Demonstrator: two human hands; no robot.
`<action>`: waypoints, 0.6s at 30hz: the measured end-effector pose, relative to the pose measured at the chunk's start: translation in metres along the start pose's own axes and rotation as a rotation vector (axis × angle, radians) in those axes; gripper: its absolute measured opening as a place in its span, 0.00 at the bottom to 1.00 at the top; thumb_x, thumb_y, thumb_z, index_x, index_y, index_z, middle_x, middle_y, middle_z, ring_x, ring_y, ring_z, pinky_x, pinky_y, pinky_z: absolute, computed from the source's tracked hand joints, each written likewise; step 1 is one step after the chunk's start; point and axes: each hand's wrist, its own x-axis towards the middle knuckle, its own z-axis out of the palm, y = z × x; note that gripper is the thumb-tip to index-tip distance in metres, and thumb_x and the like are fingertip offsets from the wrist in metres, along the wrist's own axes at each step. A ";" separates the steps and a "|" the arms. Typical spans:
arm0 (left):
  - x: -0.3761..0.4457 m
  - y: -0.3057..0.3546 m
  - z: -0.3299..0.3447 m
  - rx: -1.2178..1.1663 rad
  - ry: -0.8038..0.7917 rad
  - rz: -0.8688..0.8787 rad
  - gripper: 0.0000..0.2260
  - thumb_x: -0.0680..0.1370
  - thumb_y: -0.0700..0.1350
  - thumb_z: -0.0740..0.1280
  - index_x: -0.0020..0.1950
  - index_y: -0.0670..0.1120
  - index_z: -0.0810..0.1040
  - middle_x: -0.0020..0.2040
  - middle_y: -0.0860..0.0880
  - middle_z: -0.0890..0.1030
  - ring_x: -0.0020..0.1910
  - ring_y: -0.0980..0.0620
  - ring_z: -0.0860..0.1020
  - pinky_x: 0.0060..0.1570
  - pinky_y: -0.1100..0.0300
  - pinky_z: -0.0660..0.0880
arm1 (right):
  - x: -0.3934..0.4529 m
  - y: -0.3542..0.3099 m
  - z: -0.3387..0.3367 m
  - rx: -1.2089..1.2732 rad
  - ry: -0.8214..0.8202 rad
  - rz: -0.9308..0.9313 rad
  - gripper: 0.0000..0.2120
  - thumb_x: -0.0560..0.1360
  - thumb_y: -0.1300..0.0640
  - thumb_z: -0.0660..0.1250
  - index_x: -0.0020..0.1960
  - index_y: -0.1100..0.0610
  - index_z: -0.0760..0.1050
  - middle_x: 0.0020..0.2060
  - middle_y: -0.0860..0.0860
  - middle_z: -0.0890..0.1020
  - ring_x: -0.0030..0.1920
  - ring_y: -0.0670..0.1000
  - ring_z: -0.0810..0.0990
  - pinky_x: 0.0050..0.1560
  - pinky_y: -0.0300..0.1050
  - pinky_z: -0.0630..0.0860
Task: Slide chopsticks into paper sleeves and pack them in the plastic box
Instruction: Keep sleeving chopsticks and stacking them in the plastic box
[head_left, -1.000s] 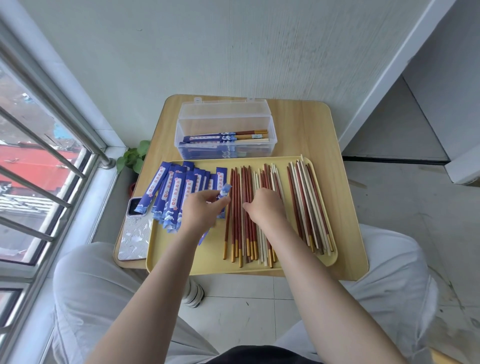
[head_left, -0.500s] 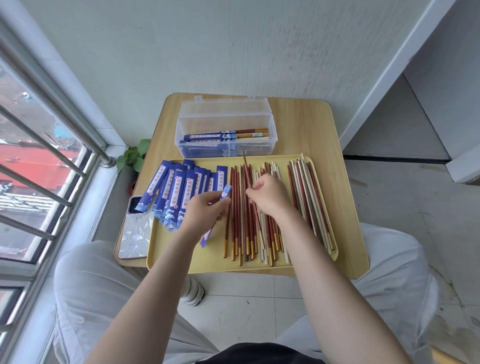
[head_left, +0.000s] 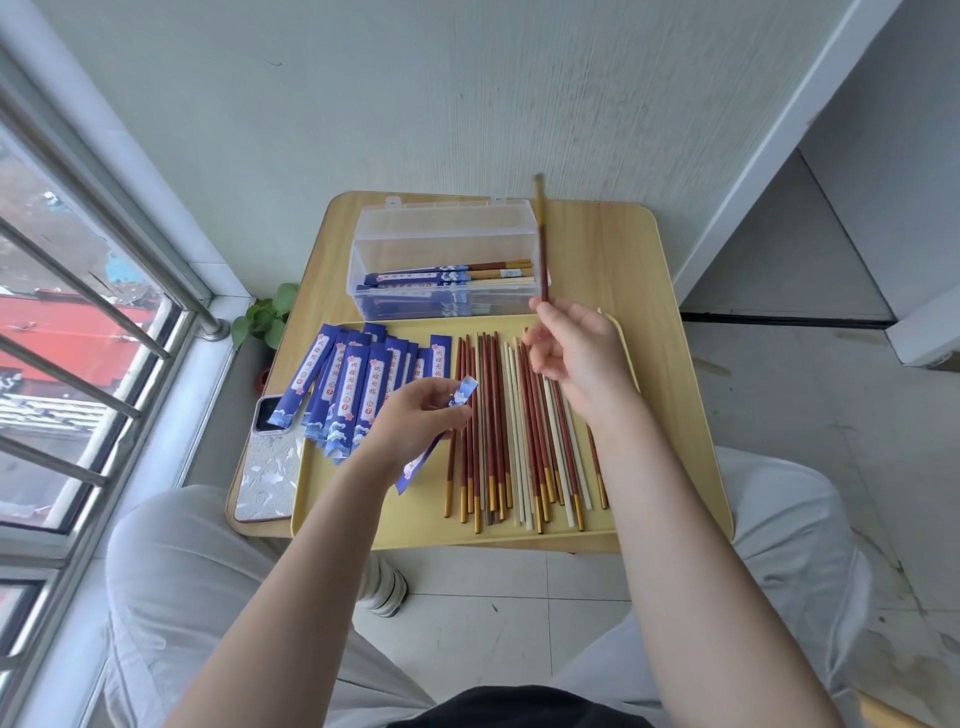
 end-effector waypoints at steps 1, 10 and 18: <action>0.000 0.000 0.001 0.010 0.001 0.003 0.12 0.77 0.39 0.72 0.59 0.49 0.79 0.48 0.42 0.83 0.45 0.51 0.83 0.51 0.56 0.80 | 0.002 0.002 -0.001 -0.020 0.025 -0.020 0.06 0.82 0.62 0.62 0.51 0.61 0.78 0.27 0.52 0.76 0.21 0.48 0.68 0.22 0.38 0.59; -0.002 -0.001 0.002 0.061 -0.023 0.015 0.09 0.76 0.38 0.73 0.54 0.46 0.79 0.50 0.42 0.83 0.52 0.41 0.82 0.57 0.50 0.79 | 0.003 0.010 0.000 -0.161 0.171 -0.057 0.10 0.84 0.57 0.59 0.47 0.60 0.75 0.28 0.52 0.76 0.24 0.49 0.69 0.24 0.40 0.64; -0.003 0.002 0.002 -0.004 -0.030 0.068 0.09 0.75 0.37 0.73 0.53 0.46 0.79 0.51 0.37 0.82 0.52 0.36 0.81 0.58 0.45 0.79 | -0.001 0.012 0.007 -0.435 0.191 -0.108 0.10 0.84 0.55 0.59 0.46 0.56 0.73 0.30 0.51 0.78 0.24 0.49 0.73 0.25 0.41 0.69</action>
